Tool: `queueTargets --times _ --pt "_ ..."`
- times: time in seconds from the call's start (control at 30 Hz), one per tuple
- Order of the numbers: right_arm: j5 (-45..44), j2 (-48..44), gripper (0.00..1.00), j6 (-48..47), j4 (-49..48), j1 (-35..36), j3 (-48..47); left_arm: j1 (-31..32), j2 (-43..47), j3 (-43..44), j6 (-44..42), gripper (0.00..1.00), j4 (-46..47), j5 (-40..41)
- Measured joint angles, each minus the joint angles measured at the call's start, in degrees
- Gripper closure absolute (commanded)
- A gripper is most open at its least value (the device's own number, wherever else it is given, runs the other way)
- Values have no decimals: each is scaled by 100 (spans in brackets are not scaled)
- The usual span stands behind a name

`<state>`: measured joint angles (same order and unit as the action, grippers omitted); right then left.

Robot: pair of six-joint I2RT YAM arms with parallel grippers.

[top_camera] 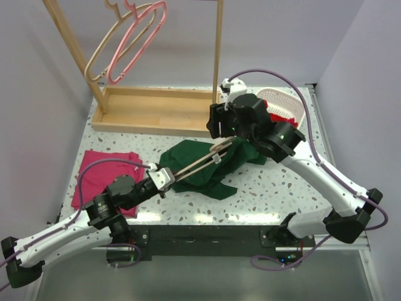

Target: Place the t-shirt on the hanger

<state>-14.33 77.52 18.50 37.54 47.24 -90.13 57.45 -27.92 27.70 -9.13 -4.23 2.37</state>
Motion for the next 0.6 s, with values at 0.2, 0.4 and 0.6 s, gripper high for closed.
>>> queueTargets --times 0.2,0.4,0.6 --pt "-527 -920 25 103 15 -190 809 24 39 -293 313 100 549 118" --pt "-1025 -2251 27 463 -46 -334 1823 42 247 -472 540 100 697 358" --pt "-804 -2575 33 734 -459 -337 2500 33 245 -476 675 100 804 503"
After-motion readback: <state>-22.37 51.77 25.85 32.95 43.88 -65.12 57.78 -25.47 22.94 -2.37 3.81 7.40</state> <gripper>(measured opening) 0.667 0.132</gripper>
